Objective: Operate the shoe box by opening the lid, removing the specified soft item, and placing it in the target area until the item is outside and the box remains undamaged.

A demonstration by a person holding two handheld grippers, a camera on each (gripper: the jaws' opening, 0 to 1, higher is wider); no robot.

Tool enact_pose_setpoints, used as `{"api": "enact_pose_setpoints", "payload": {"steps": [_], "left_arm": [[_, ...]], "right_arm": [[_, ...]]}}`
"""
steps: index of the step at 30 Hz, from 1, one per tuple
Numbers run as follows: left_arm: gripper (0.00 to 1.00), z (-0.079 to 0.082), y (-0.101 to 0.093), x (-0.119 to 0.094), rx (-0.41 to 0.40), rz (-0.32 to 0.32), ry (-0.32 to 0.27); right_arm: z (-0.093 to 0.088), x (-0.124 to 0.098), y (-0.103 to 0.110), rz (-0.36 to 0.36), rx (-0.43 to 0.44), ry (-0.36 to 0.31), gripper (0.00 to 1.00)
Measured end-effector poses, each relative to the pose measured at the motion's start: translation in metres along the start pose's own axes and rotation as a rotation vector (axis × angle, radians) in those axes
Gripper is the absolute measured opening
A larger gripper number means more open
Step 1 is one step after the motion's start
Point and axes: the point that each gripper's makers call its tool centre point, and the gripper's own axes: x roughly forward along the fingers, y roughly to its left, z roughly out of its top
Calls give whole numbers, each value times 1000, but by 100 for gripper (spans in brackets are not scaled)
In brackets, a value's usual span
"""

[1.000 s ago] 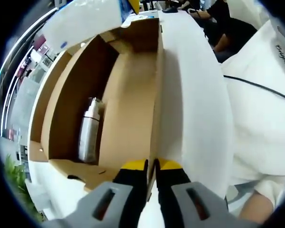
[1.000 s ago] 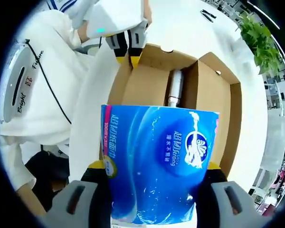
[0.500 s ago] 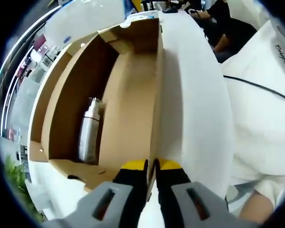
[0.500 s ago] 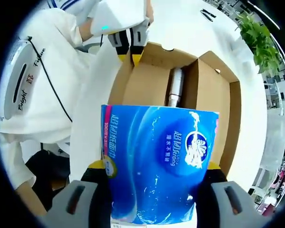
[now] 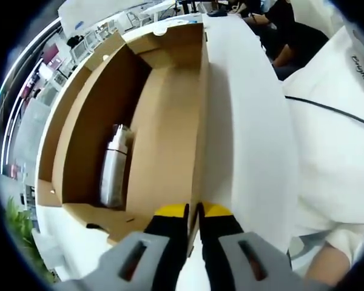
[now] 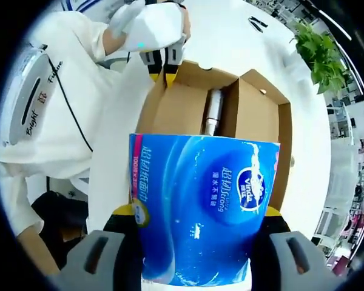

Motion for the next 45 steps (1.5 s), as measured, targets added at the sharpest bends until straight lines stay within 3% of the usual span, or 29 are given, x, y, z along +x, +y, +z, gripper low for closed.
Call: {"api": "enact_pose_setpoints", "payload": {"steps": [10, 13, 21, 45], "left_arm": [[7, 0, 0, 0, 0, -1, 2], [7, 0, 0, 0, 1, 0, 1], [7, 0, 1, 0, 3, 4, -3], [7, 0, 0, -1, 4, 5, -5]], "right_arm": [[-10, 4, 4, 9, -4, 13, 69], [-15, 9, 11, 50, 0, 41, 69], [-21, 10, 11, 29, 13, 26, 69], [-63, 11, 20, 22, 66, 42, 69]]}}
